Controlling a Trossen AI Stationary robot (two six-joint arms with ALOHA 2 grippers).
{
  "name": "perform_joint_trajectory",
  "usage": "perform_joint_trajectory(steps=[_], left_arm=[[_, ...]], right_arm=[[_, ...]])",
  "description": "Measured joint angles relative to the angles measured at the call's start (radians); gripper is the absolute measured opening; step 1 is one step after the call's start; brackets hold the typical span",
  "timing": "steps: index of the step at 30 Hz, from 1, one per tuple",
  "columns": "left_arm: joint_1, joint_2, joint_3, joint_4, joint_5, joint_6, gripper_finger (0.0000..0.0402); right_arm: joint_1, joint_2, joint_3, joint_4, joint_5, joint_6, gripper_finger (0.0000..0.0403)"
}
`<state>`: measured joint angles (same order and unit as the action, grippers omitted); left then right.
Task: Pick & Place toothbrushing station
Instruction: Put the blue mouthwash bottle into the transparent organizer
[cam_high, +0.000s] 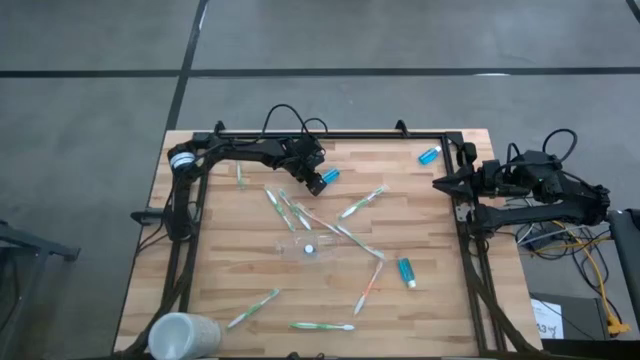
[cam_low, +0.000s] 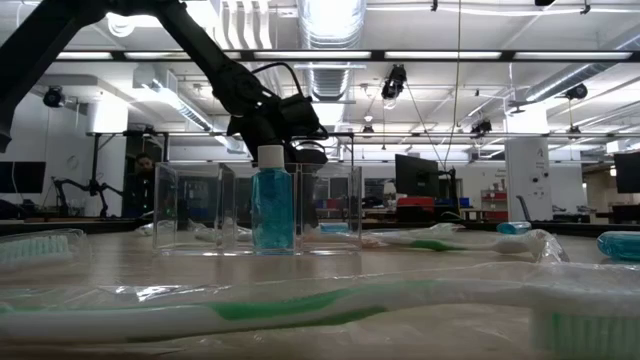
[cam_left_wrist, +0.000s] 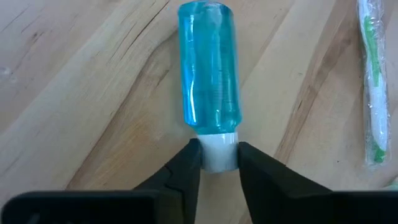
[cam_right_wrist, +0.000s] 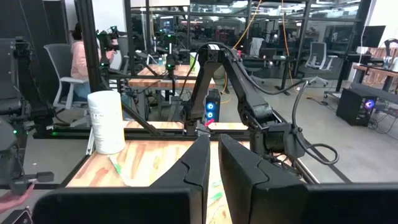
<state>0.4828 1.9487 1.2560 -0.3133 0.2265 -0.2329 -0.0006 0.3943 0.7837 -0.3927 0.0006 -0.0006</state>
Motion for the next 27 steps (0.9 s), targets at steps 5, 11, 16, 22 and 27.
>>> perform_joint_trajectory(steps=[5, 11, 16, 22, 27], left_arm=[[0.0, -0.003, 0.0, 0.006, 0.002, 0.0, 0.0077], [0.0, -0.003, 0.001, 0.005, 0.002, 0.001, 0.0073], [0.0, -0.003, 0.001, 0.0, 0.022, 0.011, 0.0073], [-0.001, -0.002, 0.0, 0.0, 0.025, 0.012, 0.0084], [-0.001, -0.002, -0.008, 0.001, 0.027, 0.012, 0.0094]], right_arm=[[0.0, 0.0, 0.0, 0.0, 0.0, 0.0, 0.0034], [0.0, 0.0, 0.0, 0.0, 0.0, 0.0, 0.0034], [0.0, 0.0, 0.0, 0.0, 0.0, 0.0, 0.0034], [0.0, 0.0, 0.0, 0.0, 0.0, 0.0, 0.0034], [0.0, 0.0, 0.0, 0.0, 0.0, 0.0, 0.0034]])
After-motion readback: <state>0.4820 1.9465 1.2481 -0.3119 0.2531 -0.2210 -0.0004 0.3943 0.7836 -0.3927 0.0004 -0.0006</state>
